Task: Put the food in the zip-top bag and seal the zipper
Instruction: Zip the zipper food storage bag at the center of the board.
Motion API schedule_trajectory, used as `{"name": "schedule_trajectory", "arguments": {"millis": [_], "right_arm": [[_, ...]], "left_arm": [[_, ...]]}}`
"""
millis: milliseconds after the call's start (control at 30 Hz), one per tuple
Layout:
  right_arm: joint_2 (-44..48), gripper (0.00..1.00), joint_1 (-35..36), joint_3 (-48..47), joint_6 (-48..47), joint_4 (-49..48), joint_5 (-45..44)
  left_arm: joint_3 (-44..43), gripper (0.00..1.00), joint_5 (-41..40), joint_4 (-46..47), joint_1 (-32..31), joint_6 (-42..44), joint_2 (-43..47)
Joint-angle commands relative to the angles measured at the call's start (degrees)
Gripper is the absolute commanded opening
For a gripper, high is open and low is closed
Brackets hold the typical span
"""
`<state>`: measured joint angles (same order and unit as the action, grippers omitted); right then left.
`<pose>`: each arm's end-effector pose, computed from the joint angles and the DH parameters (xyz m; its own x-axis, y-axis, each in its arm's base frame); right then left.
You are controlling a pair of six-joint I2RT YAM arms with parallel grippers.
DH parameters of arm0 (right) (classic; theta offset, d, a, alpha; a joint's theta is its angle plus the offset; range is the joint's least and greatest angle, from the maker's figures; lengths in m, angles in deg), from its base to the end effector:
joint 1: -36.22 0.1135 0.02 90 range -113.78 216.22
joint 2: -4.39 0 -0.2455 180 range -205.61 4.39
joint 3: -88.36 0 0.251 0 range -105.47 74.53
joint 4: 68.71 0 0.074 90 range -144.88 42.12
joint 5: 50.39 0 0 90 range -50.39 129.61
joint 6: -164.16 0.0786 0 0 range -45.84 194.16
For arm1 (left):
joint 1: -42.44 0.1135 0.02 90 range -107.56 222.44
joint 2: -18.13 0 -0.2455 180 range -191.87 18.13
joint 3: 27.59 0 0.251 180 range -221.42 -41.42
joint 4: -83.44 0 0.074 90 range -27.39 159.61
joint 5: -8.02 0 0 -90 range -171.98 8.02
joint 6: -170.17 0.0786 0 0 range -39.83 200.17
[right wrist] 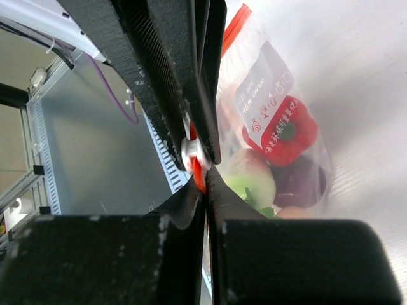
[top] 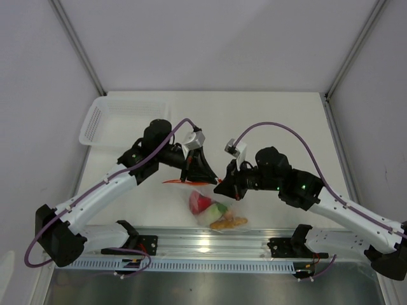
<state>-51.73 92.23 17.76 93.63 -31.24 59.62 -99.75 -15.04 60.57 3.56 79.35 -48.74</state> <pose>0.1243 0.2325 0.3223 -0.5242 -0.2173 -0.8234 -0.8278 0.3570 0.4328 0.1674 -0.2279 0.3308 -0.2484 0.1931 -0.9492 0.9252 -0.2429 -0.2915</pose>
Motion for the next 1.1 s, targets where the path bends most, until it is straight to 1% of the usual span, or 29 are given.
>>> {"name": "schedule_trajectory", "arguments": {"millis": [0,67,233,400,667,767,933,967,1067], "right_arm": [[3.0,0.0,-0.3,-0.7,-0.1,-2.7,-4.5],[5.1,0.0,-0.4,-1.1,0.0,-2.3,-6.0],[7.2,0.0,-0.7,-2.4,0.1,-0.8,-5.2],[9.9,0.0,-0.8,-1.9,0.8,-0.5,-6.5],[13.0,0.0,-1.0,-4.3,1.5,2.8,-17.4],[13.6,0.0,-1.0,-5.1,2.2,3.2,-20.0],[14.1,0.0,-1.1,-8.7,2.6,5.5,-28.2],[14.1,0.0,-1.1,-9.4,2.8,6.3,-31.1],[14.7,0.0,-1.1,-11.8,3.0,7.5,-35.3]], "left_arm": [[-2.7,0.01,-0.3,-1.5,-0.2,2.1,-0.4],[-2.9,0.01,-0.8,-3.2,-0.2,2.8,-1.0],[-1.9,0.01,-2.3,-5.8,-0.1,3.5,-1.7],[-1.6,0.01,-2.7,-5.7,0.2,3.0,-2.2],[-1.6,0.01,-1.9,-8.4,0.2,3.5,-1.2],[-0.9,0.01,-2.2,-9.0,0.3,3.7,0.4],[-0.8,0.01,-2.6,-11.3,0.9,4.3,2.2],[-0.8,0.01,-2.7,-12.0,1.0,4.8,2.4],[-0.5,0.01,-3.2,-12.8,1.3,4.9,3.9]]}}
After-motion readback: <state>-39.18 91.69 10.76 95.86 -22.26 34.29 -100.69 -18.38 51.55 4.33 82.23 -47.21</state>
